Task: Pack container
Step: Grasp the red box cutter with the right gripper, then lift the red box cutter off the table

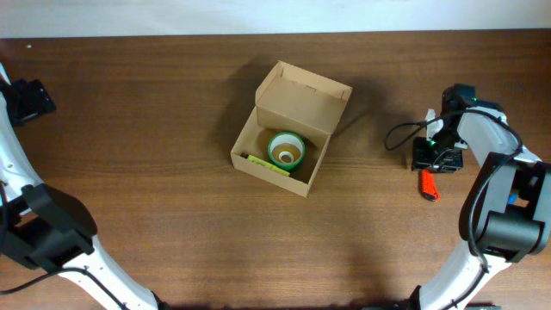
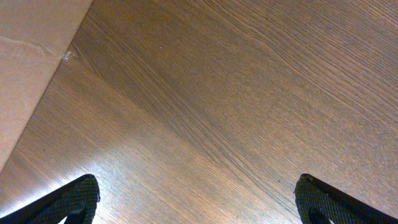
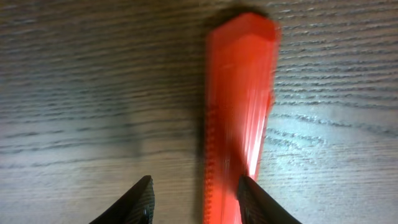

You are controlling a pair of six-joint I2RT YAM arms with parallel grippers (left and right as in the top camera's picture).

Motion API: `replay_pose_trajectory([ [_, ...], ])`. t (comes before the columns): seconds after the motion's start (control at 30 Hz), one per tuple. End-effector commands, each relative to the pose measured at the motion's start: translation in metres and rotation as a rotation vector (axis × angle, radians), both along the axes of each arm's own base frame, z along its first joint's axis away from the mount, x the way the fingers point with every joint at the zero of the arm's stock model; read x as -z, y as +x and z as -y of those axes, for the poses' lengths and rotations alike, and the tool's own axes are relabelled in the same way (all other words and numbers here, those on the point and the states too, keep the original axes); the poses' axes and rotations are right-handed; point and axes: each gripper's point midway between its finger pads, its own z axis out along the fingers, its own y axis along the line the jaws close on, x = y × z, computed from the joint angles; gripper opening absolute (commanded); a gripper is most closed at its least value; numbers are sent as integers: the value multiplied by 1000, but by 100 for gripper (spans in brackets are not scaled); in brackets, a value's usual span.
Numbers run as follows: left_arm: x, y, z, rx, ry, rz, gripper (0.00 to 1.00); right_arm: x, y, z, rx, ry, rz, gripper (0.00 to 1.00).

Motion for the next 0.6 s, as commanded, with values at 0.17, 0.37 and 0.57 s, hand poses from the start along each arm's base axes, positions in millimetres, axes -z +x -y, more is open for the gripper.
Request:
replay_pose_trajectory([
  [0.17,-6,-2,1,10,6,8,100,15,-2,-1,15,22,-21,43],
  [0.37,-6,-2,1,10,6,8,100,16,-3,15,22,-6,-16,44],
  [0.57,-6,-2,1,10,6,8,100,16,-6,20,-5,-29,-25,45],
])
